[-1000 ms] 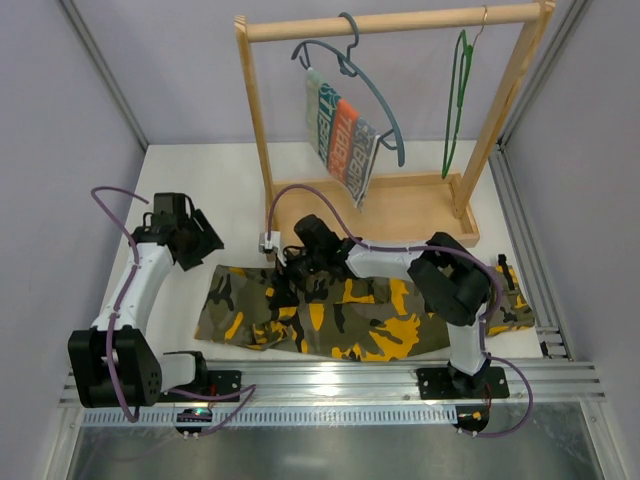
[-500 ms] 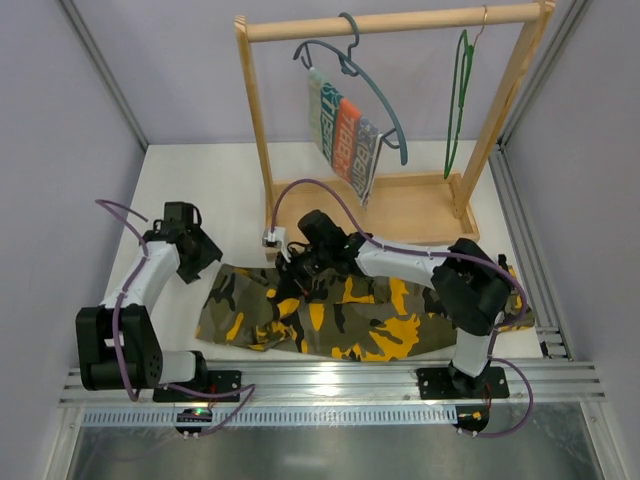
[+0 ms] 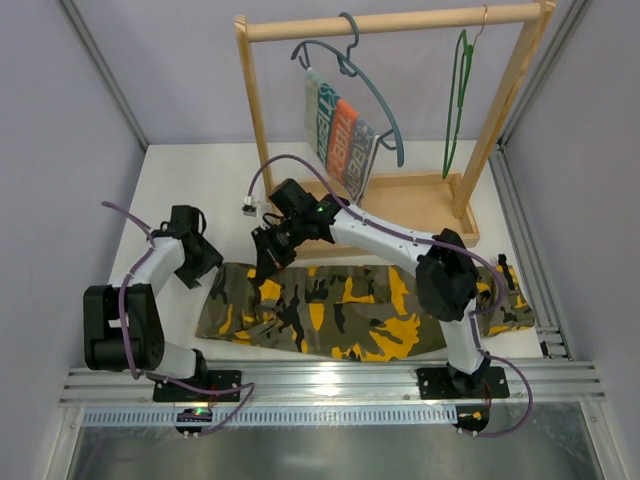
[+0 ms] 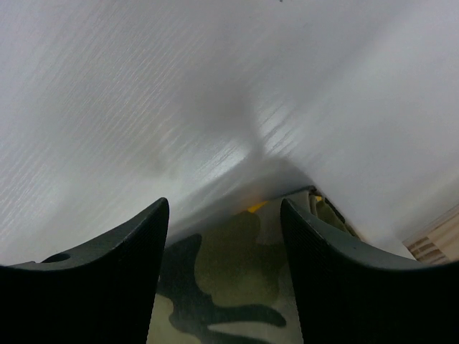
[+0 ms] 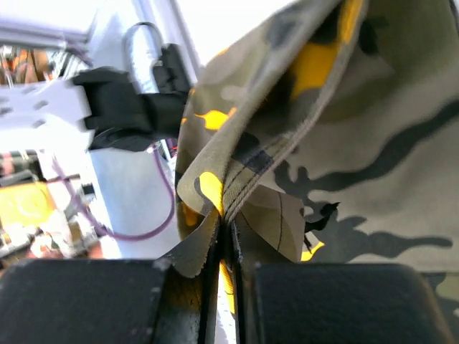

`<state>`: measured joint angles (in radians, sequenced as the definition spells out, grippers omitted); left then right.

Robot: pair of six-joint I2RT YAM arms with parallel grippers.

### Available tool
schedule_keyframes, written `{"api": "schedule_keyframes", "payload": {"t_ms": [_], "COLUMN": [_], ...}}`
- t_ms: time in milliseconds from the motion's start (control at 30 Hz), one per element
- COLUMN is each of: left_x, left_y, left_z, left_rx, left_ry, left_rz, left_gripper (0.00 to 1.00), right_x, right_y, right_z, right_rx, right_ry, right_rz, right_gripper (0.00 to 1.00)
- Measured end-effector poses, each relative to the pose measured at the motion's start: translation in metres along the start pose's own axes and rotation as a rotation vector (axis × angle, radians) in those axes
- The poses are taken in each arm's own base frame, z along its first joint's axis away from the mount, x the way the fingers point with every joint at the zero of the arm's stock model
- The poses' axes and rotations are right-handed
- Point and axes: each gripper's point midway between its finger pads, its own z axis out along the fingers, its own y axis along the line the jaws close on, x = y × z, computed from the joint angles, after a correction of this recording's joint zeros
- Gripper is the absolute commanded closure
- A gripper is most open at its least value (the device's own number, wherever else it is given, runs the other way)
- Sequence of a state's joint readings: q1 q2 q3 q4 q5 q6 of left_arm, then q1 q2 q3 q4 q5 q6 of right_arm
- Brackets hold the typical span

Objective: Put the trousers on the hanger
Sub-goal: Fold the trousers

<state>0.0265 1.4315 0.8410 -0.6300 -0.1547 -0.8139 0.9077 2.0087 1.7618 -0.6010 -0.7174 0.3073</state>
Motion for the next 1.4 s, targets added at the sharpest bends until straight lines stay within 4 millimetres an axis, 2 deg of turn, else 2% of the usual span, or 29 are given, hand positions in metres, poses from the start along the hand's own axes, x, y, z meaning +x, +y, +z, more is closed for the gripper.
{"api": "schedule_keyframes", "payload": {"t_ms": [133, 267, 433, 500, 567, 600, 667, 767, 933, 1100, 1233, 1400], "left_x": [0.003, -0.001, -0.020, -0.028, -0.036, -0.039, -0.041, -0.038, -0.033, -0.029, -0.019, -0.003], "left_y": [0.004, 0.004, -0.014, -0.022, -0.027, -0.029, -0.032, -0.032, -0.033, -0.033, -0.027, -0.017], "left_z": [0.003, -0.004, -0.037, -0.055, -0.071, -0.076, -0.081, -0.083, -0.081, -0.077, -0.058, -0.034], "left_rx": [-0.018, -0.015, 0.100, 0.158, 0.200, 0.211, 0.226, 0.233, 0.240, 0.247, 0.207, 0.141], "left_ry": [0.009, -0.001, -0.075, -0.117, -0.152, -0.163, -0.170, -0.155, -0.130, -0.113, -0.071, 0.004], "left_rz": [0.004, 0.014, 0.054, 0.073, 0.089, 0.095, 0.109, 0.123, 0.138, 0.141, 0.140, 0.120], "left_gripper": [0.36, 0.36, 0.36, 0.36, 0.35, 0.35, 0.35, 0.35, 0.35, 0.35, 0.34, 0.38], "right_x": [0.014, 0.021, 0.021, 0.029, 0.038, 0.042, 0.049, 0.062, 0.078, 0.080, 0.086, 0.104], "right_y": [-0.033, -0.065, -0.090, -0.092, -0.086, -0.081, -0.070, -0.061, -0.061, -0.054, -0.063, -0.084], "right_z": [0.016, 0.019, 0.002, -0.013, -0.031, -0.040, -0.054, -0.058, -0.030, -0.001, 0.016, 0.038], "right_rx": [0.114, 0.273, 0.443, 0.493, 0.510, 0.511, 0.486, 0.442, 0.400, 0.367, 0.388, 0.459], "right_ry": [0.042, 0.034, -0.035, -0.064, -0.109, -0.141, -0.210, -0.268, -0.260, -0.264, -0.254, -0.217], "right_rz": [0.149, 0.232, 0.251, 0.266, 0.274, 0.279, 0.275, 0.284, 0.295, 0.279, 0.293, 0.324], "right_gripper": [0.90, 0.59, 0.45, 0.39, 0.31, 0.30, 0.30, 0.30, 0.29, 0.30, 0.33, 0.37]}}
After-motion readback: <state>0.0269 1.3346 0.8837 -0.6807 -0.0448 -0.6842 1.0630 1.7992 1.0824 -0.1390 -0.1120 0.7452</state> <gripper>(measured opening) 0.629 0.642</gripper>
